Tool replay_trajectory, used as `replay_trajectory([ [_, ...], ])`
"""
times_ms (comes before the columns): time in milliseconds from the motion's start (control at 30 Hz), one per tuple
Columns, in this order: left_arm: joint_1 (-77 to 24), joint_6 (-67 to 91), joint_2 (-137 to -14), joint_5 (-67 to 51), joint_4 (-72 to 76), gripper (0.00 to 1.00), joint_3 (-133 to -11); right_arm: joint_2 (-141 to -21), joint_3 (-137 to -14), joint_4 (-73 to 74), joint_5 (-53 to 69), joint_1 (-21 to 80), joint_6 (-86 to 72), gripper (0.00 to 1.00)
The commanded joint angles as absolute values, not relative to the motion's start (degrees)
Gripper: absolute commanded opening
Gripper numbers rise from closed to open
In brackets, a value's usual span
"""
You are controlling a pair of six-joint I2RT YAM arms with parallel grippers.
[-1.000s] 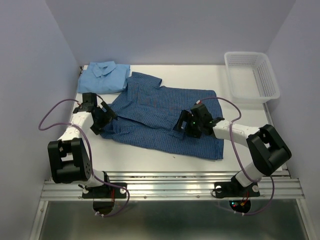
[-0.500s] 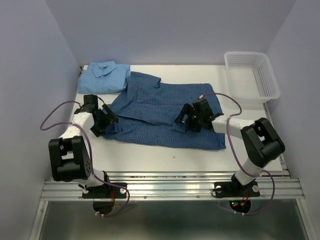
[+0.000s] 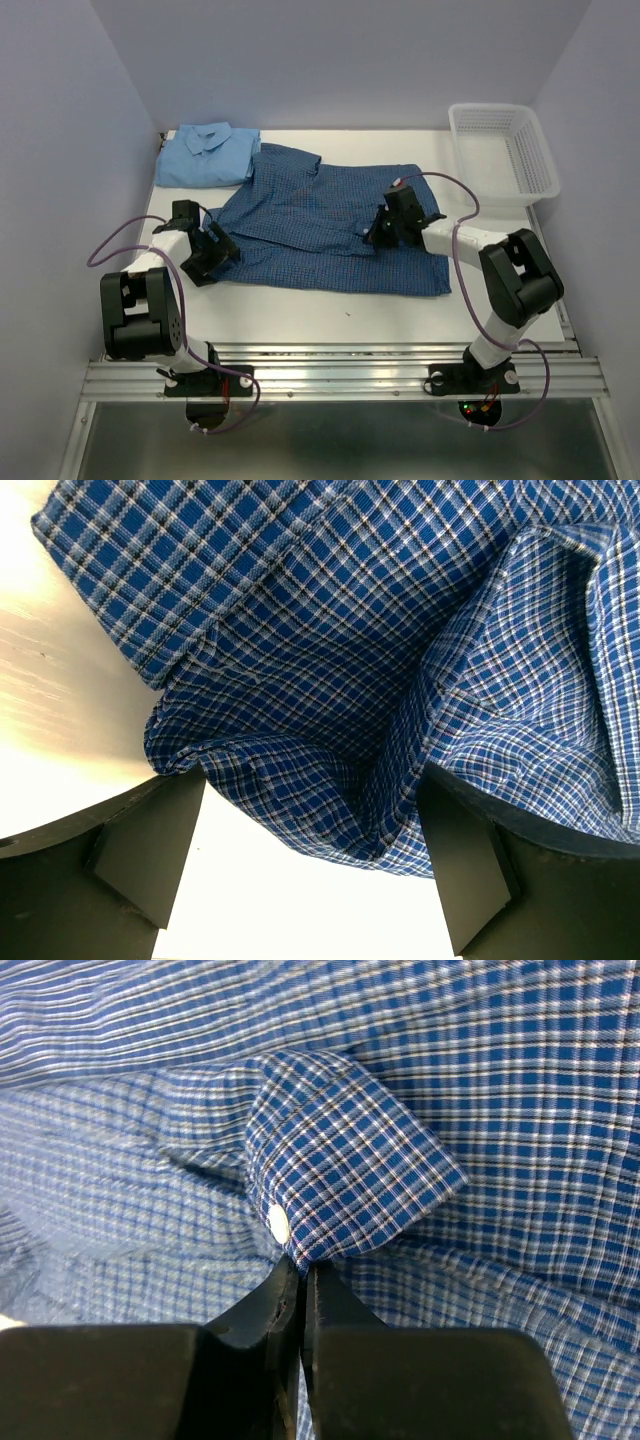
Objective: Fold and stack the long sleeve shirts
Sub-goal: Fold the shirt
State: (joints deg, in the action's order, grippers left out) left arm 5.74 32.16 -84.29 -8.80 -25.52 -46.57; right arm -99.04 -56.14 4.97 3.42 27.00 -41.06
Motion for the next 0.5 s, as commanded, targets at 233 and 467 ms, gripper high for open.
replay_trajectory([
  [233, 6.2, 32.4, -81.3, -4.6, -28.7, 0.99, -47.5, -77.7, -59.8, 28.3, -8.3, 26.7, -41.6, 0.01],
  [467, 6.2, 32.1, -79.9, -0.6, -31.5, 0.99, -47.3, -68.0, -61.6, 40.2, -14.5, 26.7, -42.5, 0.01],
])
